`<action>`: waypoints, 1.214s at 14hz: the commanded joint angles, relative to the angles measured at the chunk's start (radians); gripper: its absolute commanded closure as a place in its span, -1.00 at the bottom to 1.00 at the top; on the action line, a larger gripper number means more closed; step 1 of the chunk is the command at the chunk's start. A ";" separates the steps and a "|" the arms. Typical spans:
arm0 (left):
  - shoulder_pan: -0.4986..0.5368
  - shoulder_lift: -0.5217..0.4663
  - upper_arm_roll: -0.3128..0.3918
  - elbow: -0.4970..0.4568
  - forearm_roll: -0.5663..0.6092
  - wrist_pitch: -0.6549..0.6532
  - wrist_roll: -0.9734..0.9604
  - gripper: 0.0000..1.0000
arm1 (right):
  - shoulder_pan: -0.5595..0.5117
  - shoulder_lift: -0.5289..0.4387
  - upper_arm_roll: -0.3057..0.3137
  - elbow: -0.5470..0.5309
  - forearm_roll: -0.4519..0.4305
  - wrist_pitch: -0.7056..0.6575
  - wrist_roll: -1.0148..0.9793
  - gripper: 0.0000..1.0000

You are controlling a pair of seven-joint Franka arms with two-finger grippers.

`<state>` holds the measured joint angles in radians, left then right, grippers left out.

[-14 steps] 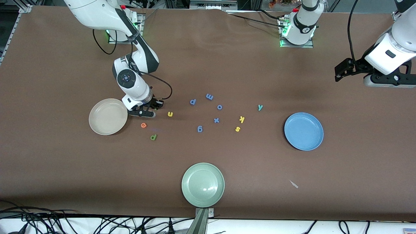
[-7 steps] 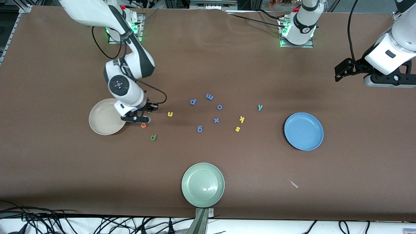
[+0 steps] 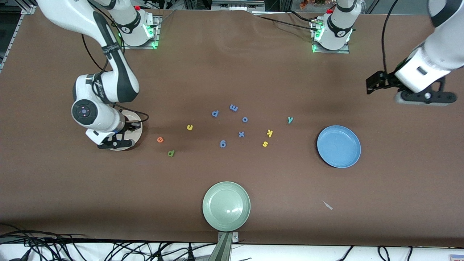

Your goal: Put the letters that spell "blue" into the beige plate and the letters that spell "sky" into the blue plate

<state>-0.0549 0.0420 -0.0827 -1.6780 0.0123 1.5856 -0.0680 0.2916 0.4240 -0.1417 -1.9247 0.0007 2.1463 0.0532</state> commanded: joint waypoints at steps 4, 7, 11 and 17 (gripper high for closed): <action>-0.164 0.316 -0.023 0.184 -0.025 0.002 0.011 -1.00 | -0.008 0.029 0.007 0.058 0.013 -0.015 -0.013 -1.00; -0.252 0.398 -0.023 0.184 -0.026 0.117 0.010 -1.00 | -0.005 0.032 0.024 0.099 0.015 -0.025 0.019 -1.00; -0.325 0.510 -0.023 0.173 -0.025 0.272 0.004 -1.00 | 0.003 0.064 0.082 0.154 0.031 -0.011 0.057 -1.00; -0.399 0.601 -0.023 0.014 -0.011 0.583 -0.004 -0.99 | 0.047 0.154 0.137 0.181 0.064 0.130 0.117 -1.00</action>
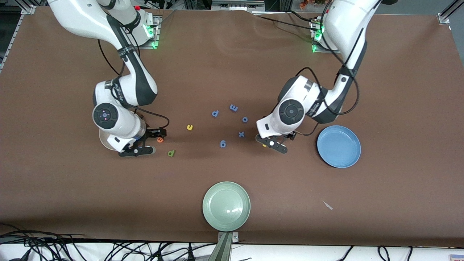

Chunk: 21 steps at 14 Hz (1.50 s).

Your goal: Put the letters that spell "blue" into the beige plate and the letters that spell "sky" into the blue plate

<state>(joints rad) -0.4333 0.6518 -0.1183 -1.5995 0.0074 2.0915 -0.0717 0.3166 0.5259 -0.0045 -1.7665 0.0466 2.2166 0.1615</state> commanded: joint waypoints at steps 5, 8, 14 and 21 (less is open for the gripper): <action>-0.036 0.034 0.017 -0.114 -0.004 0.165 -0.003 -0.74 | 0.027 0.065 0.000 -0.074 0.018 0.170 0.007 -1.00; -0.038 0.052 0.019 -0.112 0.022 0.205 -0.005 -0.37 | 0.027 0.063 0.000 -0.123 0.015 0.221 -0.007 -1.00; -0.031 0.049 0.020 -0.114 0.049 0.194 0.000 0.95 | 0.024 0.063 -0.006 -0.142 0.012 0.232 -0.054 -0.56; 0.042 -0.112 0.039 -0.100 0.115 -0.089 0.076 1.00 | 0.013 0.066 -0.009 -0.142 0.012 0.239 -0.083 -0.13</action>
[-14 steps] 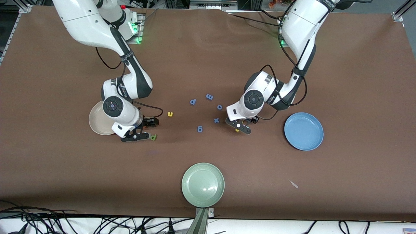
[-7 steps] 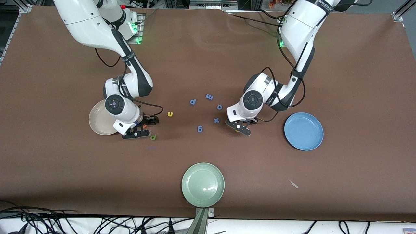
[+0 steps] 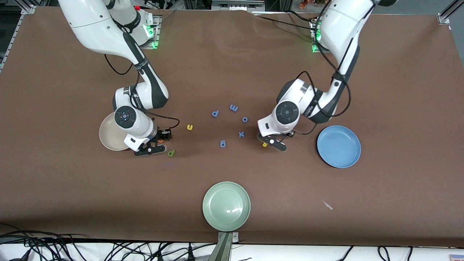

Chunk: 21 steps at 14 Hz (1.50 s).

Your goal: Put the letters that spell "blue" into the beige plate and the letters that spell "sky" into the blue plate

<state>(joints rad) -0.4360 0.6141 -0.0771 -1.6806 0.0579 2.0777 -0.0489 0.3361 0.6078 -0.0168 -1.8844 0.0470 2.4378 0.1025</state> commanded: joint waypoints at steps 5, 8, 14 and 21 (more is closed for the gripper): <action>0.149 -0.083 -0.004 -0.028 0.143 -0.116 0.199 1.00 | -0.006 -0.013 0.003 -0.024 0.011 0.018 -0.024 0.40; 0.209 -0.077 -0.004 -0.037 0.183 -0.111 0.299 1.00 | -0.008 -0.017 0.003 -0.012 0.013 0.011 -0.024 0.62; 0.322 -0.065 -0.007 -0.152 0.181 0.077 0.449 0.55 | -0.012 -0.049 -0.086 0.105 0.008 -0.201 -0.145 0.61; 0.335 -0.103 -0.054 -0.125 0.165 0.029 0.437 -1.00 | -0.046 -0.048 -0.212 0.085 0.022 -0.293 -0.259 -0.49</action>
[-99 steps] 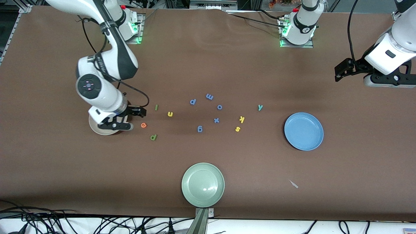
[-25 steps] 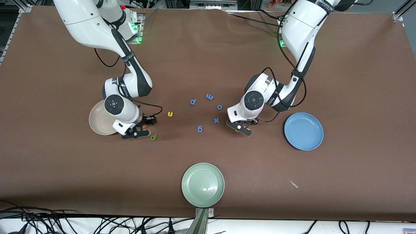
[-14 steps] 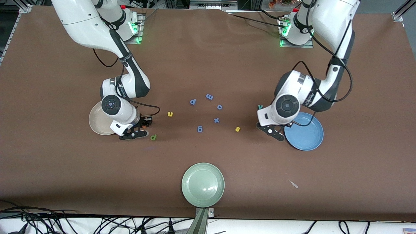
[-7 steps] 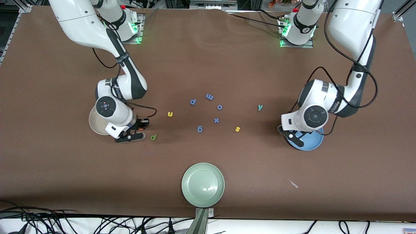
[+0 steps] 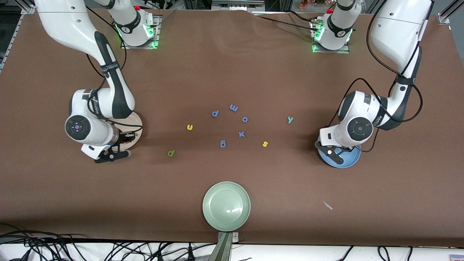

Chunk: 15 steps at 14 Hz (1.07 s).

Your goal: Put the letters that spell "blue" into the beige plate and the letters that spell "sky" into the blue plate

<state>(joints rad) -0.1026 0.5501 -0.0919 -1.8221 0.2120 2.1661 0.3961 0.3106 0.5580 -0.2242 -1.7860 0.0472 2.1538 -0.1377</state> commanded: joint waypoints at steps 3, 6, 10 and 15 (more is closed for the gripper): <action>0.001 -0.055 -0.115 0.021 0.009 -0.107 -0.145 -1.00 | -0.005 -0.009 0.005 0.002 0.022 -0.011 0.057 -1.00; -0.002 -0.045 -0.218 0.013 0.007 -0.109 -0.381 -1.00 | 0.001 0.002 0.058 0.046 0.023 -0.002 0.197 -1.00; -0.035 0.046 -0.233 0.171 -0.022 -0.080 -0.582 -1.00 | 0.001 0.049 0.144 0.117 0.023 0.005 0.419 -1.00; -0.160 0.189 -0.221 0.303 -0.020 -0.017 -0.548 -1.00 | 0.004 0.143 0.226 0.168 0.020 0.106 0.631 -1.00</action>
<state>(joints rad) -0.1902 0.6562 -0.3282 -1.5960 0.1941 2.1173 -0.1614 0.3186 0.6447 -0.0231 -1.6599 0.0555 2.2258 0.4321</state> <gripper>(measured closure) 0.000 0.000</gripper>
